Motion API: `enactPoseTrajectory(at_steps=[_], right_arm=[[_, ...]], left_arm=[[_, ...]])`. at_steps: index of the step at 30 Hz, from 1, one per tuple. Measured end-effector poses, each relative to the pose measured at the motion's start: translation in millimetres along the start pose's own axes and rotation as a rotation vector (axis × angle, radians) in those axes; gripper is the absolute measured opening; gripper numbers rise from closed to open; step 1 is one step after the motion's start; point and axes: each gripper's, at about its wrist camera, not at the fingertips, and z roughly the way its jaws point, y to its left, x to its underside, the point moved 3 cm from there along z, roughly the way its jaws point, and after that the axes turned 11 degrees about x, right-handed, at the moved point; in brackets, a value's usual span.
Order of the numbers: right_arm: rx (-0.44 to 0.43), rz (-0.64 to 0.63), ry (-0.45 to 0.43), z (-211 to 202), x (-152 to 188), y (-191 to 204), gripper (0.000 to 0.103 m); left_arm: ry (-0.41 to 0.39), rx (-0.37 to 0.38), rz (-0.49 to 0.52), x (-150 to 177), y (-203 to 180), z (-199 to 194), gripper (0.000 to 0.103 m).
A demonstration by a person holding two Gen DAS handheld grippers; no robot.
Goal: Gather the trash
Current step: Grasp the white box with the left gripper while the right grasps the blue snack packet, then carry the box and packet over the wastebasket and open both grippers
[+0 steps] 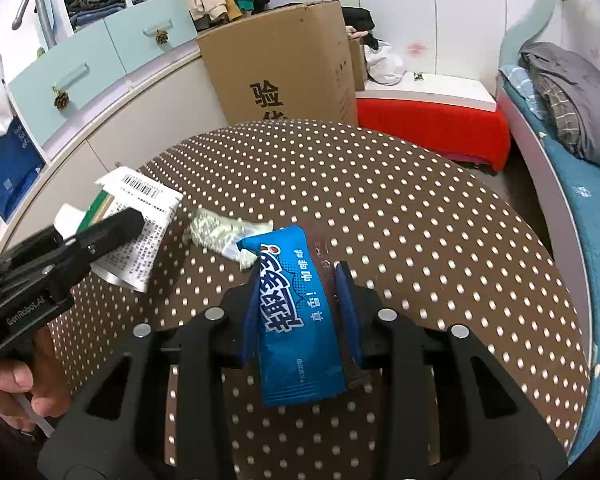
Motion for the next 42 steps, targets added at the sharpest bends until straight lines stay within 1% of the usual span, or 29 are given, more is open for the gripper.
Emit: enactPoseTrajectory(at_steps=[3,6,10,14,17,19,26,31,34,37,42], right_arm=[[0.019,0.018,-0.009,-13.3,6.8,-6.3,0.035],[0.027,0.042,-0.025,-30.7,9.6,-18.4,0.035],[0.043,0.072,-0.037,-45.5,13.6,-35.7,0.035],[0.046,0.092,-0.041,-53.9,20.1,-48.7,0.035],[0.057,0.108,-0.05,-62.7,23.5,-61.3,0.035],[0.052,0.128,-0.064,-72.0,24.5,-71.2,0.035],[0.071,0.189,-0.124,-109.8,21.5,-118.1,0.035],[0.106,0.263,-0.154,-132.2,28.1,-169.4,0.035],[0.135,0.324,-0.146,-133.5,39.0,-206.5,0.035],[0.135,0.401,-0.116,-123.3,54.2,-243.9,0.035],[0.074,0.552,-0.026,-78.5,86.0,-297.6,0.035]], left_arm=[[-0.012,0.029,0.038,2.8,-17.2,-3.9,0.034],[-0.023,0.061,0.081,4.4,-34.0,-6.9,0.034],[0.008,0.067,0.108,12.3,-45.4,-2.4,0.034],[0.024,0.09,0.089,18.9,-45.7,-3.2,0.033],[0.031,0.151,0.051,21.5,-45.8,-4.5,0.032],[0.023,0.164,0.057,21.6,-49.2,-6.6,0.032],[-0.022,0.242,0.106,16.2,-95.3,-21.7,0.032],[-0.017,0.297,0.14,11.5,-140.9,-17.3,0.032],[-0.008,0.319,0.153,6.8,-162.4,-11.4,0.032],[0.003,0.345,0.173,2.6,-185.4,-4.8,0.032],[0.04,0.385,0.194,-5.0,-217.2,13.8,0.032]])
